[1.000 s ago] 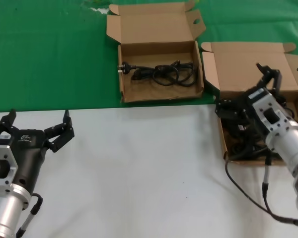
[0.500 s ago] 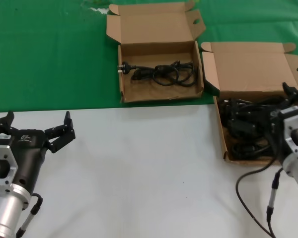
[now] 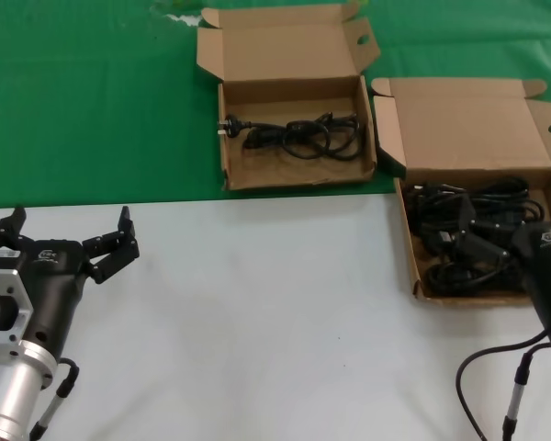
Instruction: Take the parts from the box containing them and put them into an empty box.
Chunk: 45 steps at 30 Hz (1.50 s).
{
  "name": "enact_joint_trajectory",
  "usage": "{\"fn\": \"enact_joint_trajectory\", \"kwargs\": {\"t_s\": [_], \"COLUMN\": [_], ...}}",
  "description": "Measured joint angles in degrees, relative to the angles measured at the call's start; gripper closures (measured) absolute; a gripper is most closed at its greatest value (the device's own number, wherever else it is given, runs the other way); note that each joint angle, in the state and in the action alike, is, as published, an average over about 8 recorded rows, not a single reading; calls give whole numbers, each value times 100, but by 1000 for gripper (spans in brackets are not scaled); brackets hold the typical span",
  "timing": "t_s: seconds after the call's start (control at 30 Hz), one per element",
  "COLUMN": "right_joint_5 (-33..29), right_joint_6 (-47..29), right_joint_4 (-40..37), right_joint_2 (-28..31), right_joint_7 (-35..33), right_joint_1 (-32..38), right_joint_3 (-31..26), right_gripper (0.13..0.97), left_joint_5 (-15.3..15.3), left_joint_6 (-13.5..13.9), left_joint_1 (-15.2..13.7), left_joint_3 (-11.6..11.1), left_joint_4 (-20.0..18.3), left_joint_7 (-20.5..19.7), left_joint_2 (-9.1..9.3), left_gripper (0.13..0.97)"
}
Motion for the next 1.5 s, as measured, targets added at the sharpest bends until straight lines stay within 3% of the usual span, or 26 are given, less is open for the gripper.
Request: {"fn": "enact_joint_trajectory", "kwargs": {"t_s": [1.5], "right_joint_5": [8], "right_joint_6": [36], "right_joint_4": [78], "right_joint_2": [11], "right_joint_7": [77], "right_joint_1": [-70], "right_joint_3": [10], "right_gripper": [129], "left_joint_5": [0], "left_joint_6": [0], "left_joint_1": [0], "left_joint_3": [0], "left_joint_4": [0], "left_joint_7": [0], "left_joint_2": [0], "left_gripper": [132]}}
